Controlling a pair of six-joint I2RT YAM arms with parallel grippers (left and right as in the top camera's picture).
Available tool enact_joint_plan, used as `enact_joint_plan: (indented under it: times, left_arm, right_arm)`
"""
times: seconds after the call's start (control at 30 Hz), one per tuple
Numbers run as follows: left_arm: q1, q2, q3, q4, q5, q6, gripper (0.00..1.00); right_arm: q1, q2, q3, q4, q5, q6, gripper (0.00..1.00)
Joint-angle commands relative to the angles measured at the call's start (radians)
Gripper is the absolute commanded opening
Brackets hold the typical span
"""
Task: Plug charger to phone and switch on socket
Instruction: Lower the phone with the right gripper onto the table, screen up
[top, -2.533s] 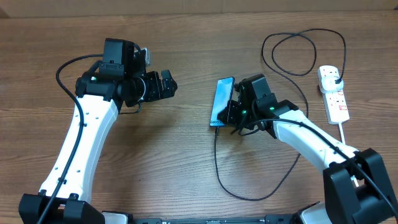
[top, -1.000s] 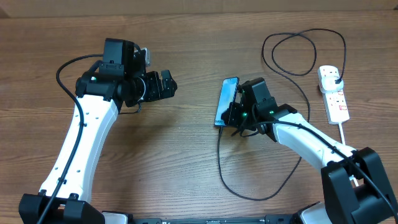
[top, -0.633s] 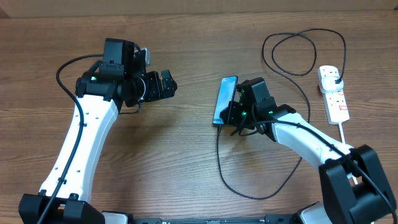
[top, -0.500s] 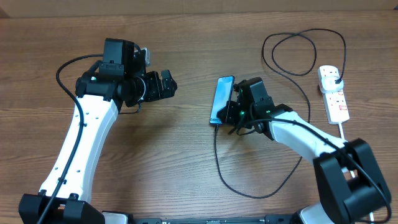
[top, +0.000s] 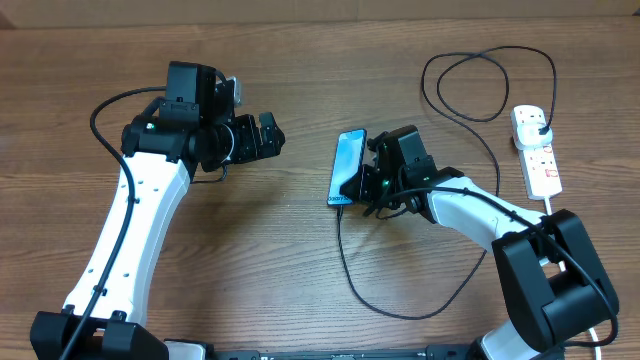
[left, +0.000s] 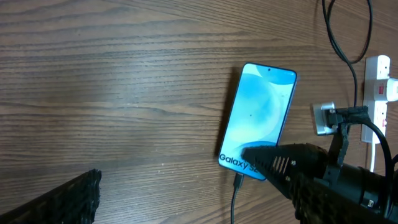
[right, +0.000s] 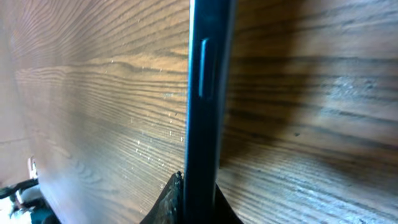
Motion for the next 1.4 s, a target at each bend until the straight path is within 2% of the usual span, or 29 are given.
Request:
enact_joint_plan:
  times: [0.0,0.5,0.67,0.93,1.03,1.27,1.37]
  left_arm:
    - [0.005,-0.008,0.008,0.001,-0.01,0.015,0.99]
    - [0.005,-0.008,0.008,0.001,-0.01,0.015,0.99]
    - [0.005,-0.008,0.008,0.001,-0.01,0.015,0.99]
    - [0.005,-0.008,0.008,0.001,-0.01,0.015,1.0]
    - [0.005,-0.008,0.008,0.001,-0.01,0.015,1.0]
    - [0.005,-0.008,0.008,0.001,-0.01,0.015,1.0]
    - [0.005,-0.008,0.008,0.001,-0.01,0.015,1.0]
  right_arm:
    - [0.005,0.0,0.002,0.009,-0.031,-0.012,0.08]
    - [0.006,0.0,0.002,-0.015,-0.019,-0.011,0.09]
    - [0.006,0.0,0.002,-0.013,-0.019,-0.011,0.17]
    - [0.006,0.0,0.002,-0.014,-0.011,-0.011,0.18]
    - [0.006,0.0,0.002,-0.014,-0.002,-0.01,0.23]
    - [0.005,0.0,0.002,-0.017,0.031,-0.008,0.25]
    - [0.005,0.0,0.002,-0.018,0.035,-0.008,0.33]
